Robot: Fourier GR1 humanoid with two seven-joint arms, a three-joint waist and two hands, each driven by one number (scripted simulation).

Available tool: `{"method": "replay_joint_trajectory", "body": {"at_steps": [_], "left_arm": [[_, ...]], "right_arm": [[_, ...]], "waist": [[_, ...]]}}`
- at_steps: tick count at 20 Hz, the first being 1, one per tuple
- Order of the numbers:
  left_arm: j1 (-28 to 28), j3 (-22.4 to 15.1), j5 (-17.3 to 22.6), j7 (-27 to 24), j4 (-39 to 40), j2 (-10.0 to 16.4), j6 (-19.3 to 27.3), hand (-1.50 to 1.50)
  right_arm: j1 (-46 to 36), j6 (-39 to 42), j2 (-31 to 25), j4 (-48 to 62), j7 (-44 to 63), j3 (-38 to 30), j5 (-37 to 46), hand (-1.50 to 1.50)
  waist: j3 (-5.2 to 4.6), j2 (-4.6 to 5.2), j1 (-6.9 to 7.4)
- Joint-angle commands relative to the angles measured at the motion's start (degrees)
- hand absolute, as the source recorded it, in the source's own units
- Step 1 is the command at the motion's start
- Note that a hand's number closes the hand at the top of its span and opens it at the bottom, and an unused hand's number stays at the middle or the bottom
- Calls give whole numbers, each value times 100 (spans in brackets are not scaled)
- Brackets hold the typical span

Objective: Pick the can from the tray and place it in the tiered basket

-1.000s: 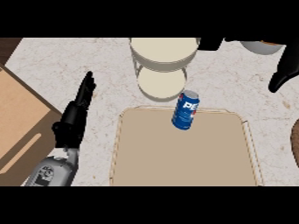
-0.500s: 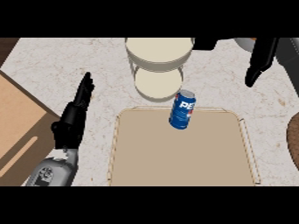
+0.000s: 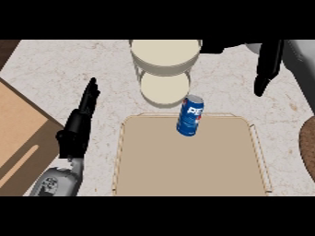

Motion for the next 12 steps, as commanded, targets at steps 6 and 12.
{"method": "replay_joint_trajectory", "body": {"at_steps": [6, 12], "left_arm": [[197, 142, 50, -179, 81, 14, -165, 0], [93, 173, -13, 9, -74, -14, -193, 0]], "right_arm": [[363, 224, -19, -388, -481, 298, 1006, -150], [563, 232, -6, -707, -1186, 352, 1531, -150]], "waist": [[11, 41, -28], [13, 41, -33]]}}
